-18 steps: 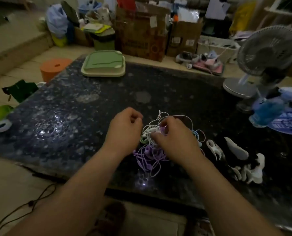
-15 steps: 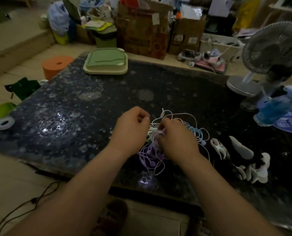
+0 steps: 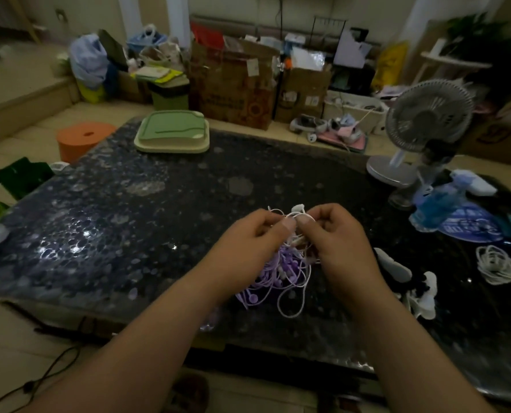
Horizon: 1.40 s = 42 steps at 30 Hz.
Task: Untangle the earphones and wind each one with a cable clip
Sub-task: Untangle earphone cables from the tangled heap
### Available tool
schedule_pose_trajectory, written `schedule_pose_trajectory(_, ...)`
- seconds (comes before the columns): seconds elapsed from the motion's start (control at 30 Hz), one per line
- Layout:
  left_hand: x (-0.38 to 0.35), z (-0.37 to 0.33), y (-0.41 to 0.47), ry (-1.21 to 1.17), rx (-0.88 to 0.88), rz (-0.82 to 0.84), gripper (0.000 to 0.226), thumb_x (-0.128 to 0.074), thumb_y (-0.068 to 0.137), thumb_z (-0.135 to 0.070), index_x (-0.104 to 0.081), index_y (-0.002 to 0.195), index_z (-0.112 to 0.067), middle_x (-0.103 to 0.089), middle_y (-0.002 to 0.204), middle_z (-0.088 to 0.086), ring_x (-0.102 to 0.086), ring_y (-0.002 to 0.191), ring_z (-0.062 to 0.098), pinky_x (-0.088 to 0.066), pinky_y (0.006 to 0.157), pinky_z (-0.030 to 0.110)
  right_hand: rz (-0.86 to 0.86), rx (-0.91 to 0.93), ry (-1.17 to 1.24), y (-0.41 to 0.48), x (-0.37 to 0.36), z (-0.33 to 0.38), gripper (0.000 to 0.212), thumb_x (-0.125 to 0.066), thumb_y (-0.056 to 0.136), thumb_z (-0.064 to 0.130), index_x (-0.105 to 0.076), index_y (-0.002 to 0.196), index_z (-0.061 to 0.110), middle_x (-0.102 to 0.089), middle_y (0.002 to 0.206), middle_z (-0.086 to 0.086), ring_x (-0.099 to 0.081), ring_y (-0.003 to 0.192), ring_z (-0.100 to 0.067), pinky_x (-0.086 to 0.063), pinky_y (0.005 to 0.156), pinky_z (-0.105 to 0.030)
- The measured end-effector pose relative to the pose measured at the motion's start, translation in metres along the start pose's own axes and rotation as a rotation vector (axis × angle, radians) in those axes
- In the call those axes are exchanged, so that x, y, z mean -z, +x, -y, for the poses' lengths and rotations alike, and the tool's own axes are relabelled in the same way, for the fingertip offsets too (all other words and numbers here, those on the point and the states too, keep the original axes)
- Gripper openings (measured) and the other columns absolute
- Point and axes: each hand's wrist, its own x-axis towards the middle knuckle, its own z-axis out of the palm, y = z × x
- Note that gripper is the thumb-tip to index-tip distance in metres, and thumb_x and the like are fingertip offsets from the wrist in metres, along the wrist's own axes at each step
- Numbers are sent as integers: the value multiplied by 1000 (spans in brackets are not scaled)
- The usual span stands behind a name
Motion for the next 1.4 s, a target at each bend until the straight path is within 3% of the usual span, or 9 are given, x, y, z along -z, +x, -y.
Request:
schedule_pose_trajectory(0.13, -17, -4, -4, -36, -100, -6, 10, -61, 105, -27, -71, 103, -24, -78, 95, -1, -75, 89, 16, -62, 79, 34, 106, -97, 219, -16, 14, 5, 15, -65, 101, 23, -67, 106, 9, -78, 96, -13, -77, 86, -27, -63, 73, -37)
schedule_pose_trajectory(0.23, -18, -5, -2, -192, -18, -75, 15, -59, 106, -22, -71, 100, -16, -78, 91, 3, -72, 80, 14, -56, 73, 25, 172, -234, 377, -20, 26, 11, 29, -52, 108, 27, -73, 105, 8, -76, 85, -8, -68, 67, -17, -53, 54, -27)
schedule_pose_trajectory(0.43, -22, -10, 8, -576, 121, -100, 21, -48, 108, -17, -66, 103, -7, -77, 106, 17, -75, 100, 33, -57, 74, 36, 251, -248, 295, -13, 42, 5, 29, -46, 106, 10, -75, 109, 8, -72, 92, -10, -54, 61, -12, -37, 48, -23)
schedule_pose_trajectory(0.6, -24, -15, 16, -1125, 208, -8, 38, -37, 107, -18, -58, 124, 8, -69, 127, 27, -70, 118, 37, -54, 102, 49, 279, -239, 242, -12, 48, 9, 20, -55, 104, 12, -72, 112, 12, -76, 92, -7, -56, 63, -12, -41, 53, -24)
schedule_pose_trajectory(0.7, -11, -19, 20, -1403, 178, -20, 29, -37, 104, -14, -60, 95, 1, -71, 95, 16, -69, 70, 18, -60, 66, 31, 320, -234, 90, -12, 62, 9, 22, -58, 103, 26, -73, 114, 14, -73, 78, -3, -50, 59, -12, -38, 55, -24)
schedule_pose_trajectory(0.83, 14, -20, 26, -1276, 145, -188, 24, -35, 99, -17, -37, 76, -20, -33, 63, -6, -21, 45, 5, -20, 38, 15, 189, -194, 42, -7, 95, 11, 17, -66, 95, 23, -73, 103, 10, -54, 61, 1, -41, 52, -11, -32, 50, -23)
schedule_pose_trajectory(1.1, 28, -4, 30, -986, 73, -329, 25, -34, 100, -17, -28, 77, -26, -25, 67, -4, -16, 46, 9, -20, 32, 20, 207, -167, 510, -18, 134, 17, 20, -61, 90, 26, -67, 105, 14, -49, 67, 0, -27, 40, -4, -14, 42, -19)
schedule_pose_trajectory(1.27, 17, -12, 21, -1063, 110, -221, 25, -34, 103, -18, -30, 78, -22, -28, 66, -3, -19, 44, 8, -21, 35, 18, 545, -364, -47, -49, 123, 11, 36, -67, 85, 39, -73, 108, 13, -57, 65, -9, -48, 47, -19, -38, 42, -24)
schedule_pose_trajectory(1.4, -10, -27, 9, -1131, 118, -65, 22, -37, 105, -20, -42, 84, -17, -39, 69, -1, -29, 49, 9, -36, 42, 19, 587, -131, -630, -65, 93, -7, 50, -57, 78, 76, -61, 121, 50, -70, 115, 26, -64, 104, 13, -52, 94, -18)
